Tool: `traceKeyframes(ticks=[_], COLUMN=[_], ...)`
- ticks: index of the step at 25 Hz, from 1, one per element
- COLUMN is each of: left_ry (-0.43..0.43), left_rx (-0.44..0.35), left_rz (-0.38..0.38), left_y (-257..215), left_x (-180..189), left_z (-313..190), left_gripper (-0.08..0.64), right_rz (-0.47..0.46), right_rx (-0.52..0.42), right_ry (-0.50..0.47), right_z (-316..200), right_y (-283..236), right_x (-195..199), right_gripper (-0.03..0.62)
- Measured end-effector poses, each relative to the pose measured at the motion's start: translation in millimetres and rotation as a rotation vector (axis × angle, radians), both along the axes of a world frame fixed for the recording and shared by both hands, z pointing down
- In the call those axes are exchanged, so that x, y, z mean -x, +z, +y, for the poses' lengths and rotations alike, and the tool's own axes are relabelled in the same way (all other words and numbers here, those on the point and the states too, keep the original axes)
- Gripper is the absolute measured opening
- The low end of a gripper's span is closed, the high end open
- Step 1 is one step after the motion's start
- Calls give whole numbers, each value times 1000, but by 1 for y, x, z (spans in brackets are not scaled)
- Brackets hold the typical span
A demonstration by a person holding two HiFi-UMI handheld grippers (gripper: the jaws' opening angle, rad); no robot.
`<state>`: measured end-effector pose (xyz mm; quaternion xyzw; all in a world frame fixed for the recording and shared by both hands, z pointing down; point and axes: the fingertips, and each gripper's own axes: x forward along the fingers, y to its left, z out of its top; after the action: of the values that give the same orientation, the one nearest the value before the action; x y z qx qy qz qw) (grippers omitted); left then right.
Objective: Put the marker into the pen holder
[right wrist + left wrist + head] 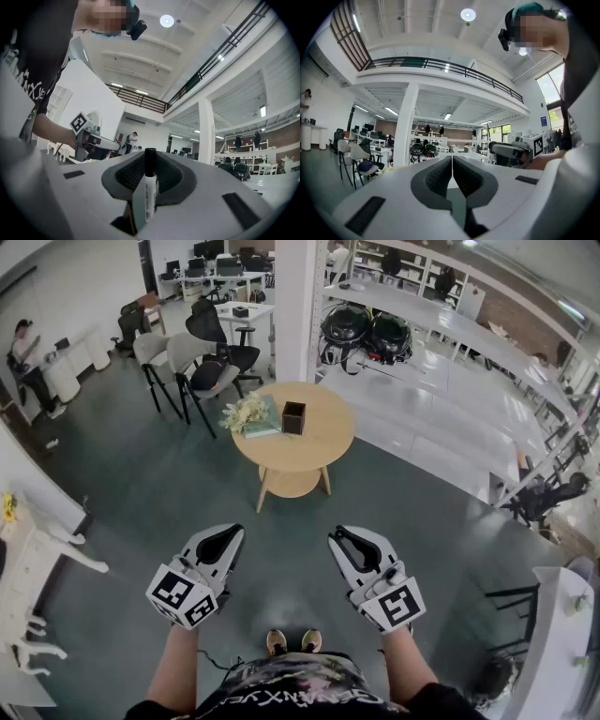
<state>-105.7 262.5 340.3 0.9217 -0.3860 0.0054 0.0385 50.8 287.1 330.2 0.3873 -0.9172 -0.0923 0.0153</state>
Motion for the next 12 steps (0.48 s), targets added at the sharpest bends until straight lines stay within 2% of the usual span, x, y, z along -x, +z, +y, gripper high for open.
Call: traceKeyframes(ticks=[12], left_ry=[2], left_rx=[-2], left_rz=[-1], left_y=[-2], left_x=[-5], left_z=[-7], left_gripper=[25], right_rz=[-25], right_rx=[11], right_ry=[-22], right_z=[-6], right_y=[-1], right_x=[-3], right_gripper=[66])
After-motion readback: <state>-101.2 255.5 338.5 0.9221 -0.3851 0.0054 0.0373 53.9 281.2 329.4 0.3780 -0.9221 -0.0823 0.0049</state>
